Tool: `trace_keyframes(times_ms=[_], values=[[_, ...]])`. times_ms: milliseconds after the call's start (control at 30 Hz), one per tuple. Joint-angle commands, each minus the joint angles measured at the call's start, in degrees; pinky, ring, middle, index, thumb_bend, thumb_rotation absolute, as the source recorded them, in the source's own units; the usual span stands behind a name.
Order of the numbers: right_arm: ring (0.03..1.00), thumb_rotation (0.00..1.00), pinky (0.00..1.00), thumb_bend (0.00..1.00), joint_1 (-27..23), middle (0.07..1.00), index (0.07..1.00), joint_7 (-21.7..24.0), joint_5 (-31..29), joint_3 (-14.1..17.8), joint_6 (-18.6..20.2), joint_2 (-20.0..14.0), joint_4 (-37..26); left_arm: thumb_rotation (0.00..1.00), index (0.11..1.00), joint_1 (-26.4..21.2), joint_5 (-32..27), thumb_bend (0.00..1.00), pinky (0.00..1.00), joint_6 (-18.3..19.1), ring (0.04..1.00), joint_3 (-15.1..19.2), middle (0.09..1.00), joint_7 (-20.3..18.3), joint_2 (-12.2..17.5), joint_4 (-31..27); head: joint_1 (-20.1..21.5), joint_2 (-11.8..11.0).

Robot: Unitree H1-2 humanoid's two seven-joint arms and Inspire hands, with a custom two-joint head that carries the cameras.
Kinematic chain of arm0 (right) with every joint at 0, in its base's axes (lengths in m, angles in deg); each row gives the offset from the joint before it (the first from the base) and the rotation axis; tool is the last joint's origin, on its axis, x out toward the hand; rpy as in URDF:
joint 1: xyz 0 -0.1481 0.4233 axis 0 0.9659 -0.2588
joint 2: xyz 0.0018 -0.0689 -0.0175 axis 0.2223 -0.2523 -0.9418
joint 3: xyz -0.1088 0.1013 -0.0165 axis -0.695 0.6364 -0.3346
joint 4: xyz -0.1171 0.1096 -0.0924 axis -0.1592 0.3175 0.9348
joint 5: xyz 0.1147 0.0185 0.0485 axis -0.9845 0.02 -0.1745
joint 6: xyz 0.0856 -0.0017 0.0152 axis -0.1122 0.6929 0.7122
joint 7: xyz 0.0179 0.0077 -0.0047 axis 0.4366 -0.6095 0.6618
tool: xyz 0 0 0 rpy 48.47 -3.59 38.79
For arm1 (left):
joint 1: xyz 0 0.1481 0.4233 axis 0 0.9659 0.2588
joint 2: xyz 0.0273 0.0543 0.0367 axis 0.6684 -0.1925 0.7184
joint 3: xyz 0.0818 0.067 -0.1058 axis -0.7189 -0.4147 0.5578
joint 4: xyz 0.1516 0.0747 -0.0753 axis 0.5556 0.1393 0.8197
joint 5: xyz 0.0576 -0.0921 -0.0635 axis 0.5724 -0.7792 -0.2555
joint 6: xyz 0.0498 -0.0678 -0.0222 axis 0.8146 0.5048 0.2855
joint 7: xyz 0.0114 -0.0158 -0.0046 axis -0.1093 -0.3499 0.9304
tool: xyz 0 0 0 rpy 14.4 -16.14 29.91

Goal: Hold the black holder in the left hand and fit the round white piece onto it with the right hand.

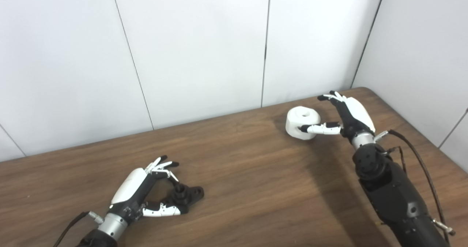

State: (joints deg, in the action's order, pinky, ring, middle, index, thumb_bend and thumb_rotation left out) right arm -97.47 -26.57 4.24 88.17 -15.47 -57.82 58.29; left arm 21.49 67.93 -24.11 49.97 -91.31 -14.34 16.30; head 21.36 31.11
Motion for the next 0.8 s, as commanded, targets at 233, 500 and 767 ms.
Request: trace_keyframes(times_ms=[233,500,767], values=[[1.000,0.46,1.00,0.97,-3.76,0.980,0.789,-0.44,2.26,-1.54,0.50,-2.17,-0.62,0.05,0.482,0.97,-0.01,0.52,1.00,-0.94,1.000,0.09,0.876,-0.08,1.15,0.16,0.06,0.23],[1.000,0.47,1.00,0.98,-4.02,0.987,0.790,-0.14,2.68,-2.39,1.43,-2.53,-0.21,0.05,0.482,1.06,-0.40,0.52,1.00,-0.96,1.000,0.29,0.878,-0.31,1.32,-0.07,0.12,0.44],[1.000,0.49,1.00,0.98,-4.25,0.993,0.791,0.49,2.70,-3.64,1.75,-2.67,0.84,0.05,0.482,1.19,-0.73,0.52,1.00,-0.75,1.000,0.47,0.877,-0.84,1.46,-0.86,-0.25,0.68]])
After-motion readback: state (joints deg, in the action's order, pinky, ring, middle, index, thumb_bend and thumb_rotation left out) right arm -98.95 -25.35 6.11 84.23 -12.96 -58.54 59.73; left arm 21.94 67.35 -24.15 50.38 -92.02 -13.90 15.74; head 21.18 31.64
